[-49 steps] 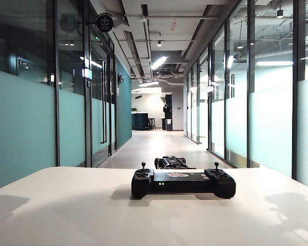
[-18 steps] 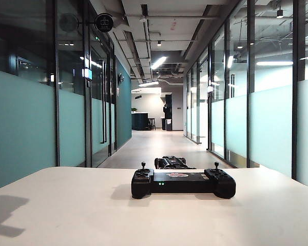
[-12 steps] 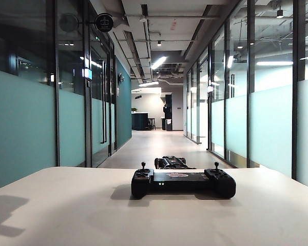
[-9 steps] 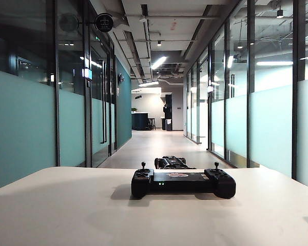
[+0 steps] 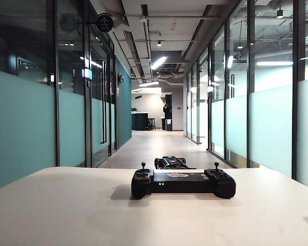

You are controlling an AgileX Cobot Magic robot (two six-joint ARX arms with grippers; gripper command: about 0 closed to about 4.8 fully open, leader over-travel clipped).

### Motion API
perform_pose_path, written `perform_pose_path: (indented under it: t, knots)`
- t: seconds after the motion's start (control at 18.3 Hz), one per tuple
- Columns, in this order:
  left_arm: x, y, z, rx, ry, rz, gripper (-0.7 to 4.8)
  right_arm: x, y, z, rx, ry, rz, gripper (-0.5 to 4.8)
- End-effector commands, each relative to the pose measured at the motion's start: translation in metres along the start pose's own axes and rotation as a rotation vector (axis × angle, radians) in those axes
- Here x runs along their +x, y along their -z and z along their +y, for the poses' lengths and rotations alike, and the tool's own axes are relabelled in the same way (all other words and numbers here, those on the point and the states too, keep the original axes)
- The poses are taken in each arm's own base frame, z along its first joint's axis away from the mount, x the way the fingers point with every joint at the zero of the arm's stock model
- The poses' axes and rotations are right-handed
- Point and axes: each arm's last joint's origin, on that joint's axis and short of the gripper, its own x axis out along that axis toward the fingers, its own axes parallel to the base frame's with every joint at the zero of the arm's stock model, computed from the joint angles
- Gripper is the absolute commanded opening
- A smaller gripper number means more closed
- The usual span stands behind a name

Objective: Push the left joystick on the remote control sitting on the white table backward to make the robot dog back up in a straight line until it returns close to you.

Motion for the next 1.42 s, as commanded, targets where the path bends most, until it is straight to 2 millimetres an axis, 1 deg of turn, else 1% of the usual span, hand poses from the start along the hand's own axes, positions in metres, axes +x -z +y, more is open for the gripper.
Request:
perform_pose_path:
  t: [0.05,0.49,0.55,0.6,0.71,0.88,0.93,1.04,1.42]
  knots:
    - [0.0000,-0.0017,-0.0003,-0.009,0.006,-0.011,0.25,0.0003,0.0017,0.0000,0.000,0.001,-0.005,-0.01]
    - [0.0000,-0.0017,-0.0003,-0.009,0.006,-0.011,0.25,0.0003,0.0017,0.0000,0.000,0.001,-0.005,-0.01]
    - [0.0000,-0.0016,0.0005,-0.009,-0.021,-0.010,0.24,0.0003,0.0017,0.0000,0.000,0.001,-0.005,-0.01]
    - [-0.0004,-0.0016,0.0050,-0.009,-0.158,-0.011,0.24,0.0003,0.0017,0.0000,0.000,0.001,-0.005,-0.01]
    - [-0.0007,-0.0015,0.0066,-0.009,-0.217,-0.011,0.25,0.0003,0.0017,0.0000,0.000,0.001,-0.005,-0.01]
    - [-0.0007,-0.0012,0.0066,-0.009,-0.216,-0.007,0.24,0.0003,0.0017,0.0000,0.000,0.001,-0.005,-0.01]
    - [-0.0006,0.0018,0.0057,-0.009,-0.185,0.024,-0.07,0.0003,0.0017,0.0000,0.000,0.001,-0.005,-0.01]
    - [-0.0005,0.0049,0.0042,-0.011,-0.134,0.057,-0.08,0.0003,0.0017,0.0000,0.000,0.001,-0.005,-0.01]
    - [-0.0004,0.0043,0.0034,-0.011,-0.107,0.050,-0.05,0.0003,0.0017,0.0000,0.000,0.001,-0.005,-0.01]
